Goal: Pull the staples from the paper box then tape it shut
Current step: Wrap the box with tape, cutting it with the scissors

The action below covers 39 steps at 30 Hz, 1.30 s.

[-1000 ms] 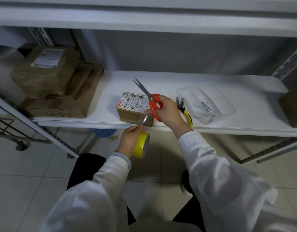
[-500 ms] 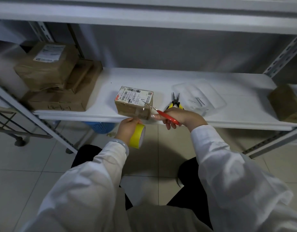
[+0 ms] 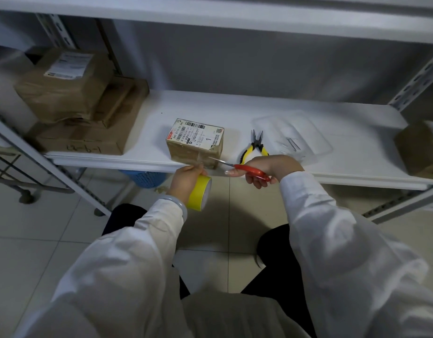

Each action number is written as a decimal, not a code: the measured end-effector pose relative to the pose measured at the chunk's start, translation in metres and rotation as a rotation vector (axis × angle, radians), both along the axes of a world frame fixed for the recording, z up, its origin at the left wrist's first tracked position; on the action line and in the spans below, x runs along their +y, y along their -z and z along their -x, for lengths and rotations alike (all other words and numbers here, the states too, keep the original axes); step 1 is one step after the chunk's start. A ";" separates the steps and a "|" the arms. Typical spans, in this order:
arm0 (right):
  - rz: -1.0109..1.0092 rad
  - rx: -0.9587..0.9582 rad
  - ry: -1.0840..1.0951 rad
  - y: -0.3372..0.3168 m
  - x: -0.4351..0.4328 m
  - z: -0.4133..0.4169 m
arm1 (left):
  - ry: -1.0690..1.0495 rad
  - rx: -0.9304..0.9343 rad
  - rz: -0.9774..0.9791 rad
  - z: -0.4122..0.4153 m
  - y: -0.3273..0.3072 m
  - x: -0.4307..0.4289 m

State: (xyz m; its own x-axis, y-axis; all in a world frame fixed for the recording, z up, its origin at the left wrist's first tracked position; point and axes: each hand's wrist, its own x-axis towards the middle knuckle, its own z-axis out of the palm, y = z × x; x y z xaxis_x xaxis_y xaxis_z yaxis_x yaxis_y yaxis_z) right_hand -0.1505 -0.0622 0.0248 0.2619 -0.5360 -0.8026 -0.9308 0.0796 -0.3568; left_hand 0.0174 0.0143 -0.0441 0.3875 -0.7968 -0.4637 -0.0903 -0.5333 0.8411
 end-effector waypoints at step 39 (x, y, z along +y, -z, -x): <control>0.208 0.030 -0.188 0.039 -0.012 -0.027 | -0.010 -0.132 -0.014 -0.018 0.020 0.005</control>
State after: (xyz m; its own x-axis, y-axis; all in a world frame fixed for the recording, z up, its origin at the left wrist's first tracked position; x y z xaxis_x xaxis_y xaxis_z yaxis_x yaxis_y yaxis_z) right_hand -0.1231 -0.0740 -0.0140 0.3502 -0.6342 -0.6894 -0.9326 -0.1671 -0.3199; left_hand 0.0350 0.0198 -0.0642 0.4539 -0.7864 -0.4190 -0.1946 -0.5464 0.8146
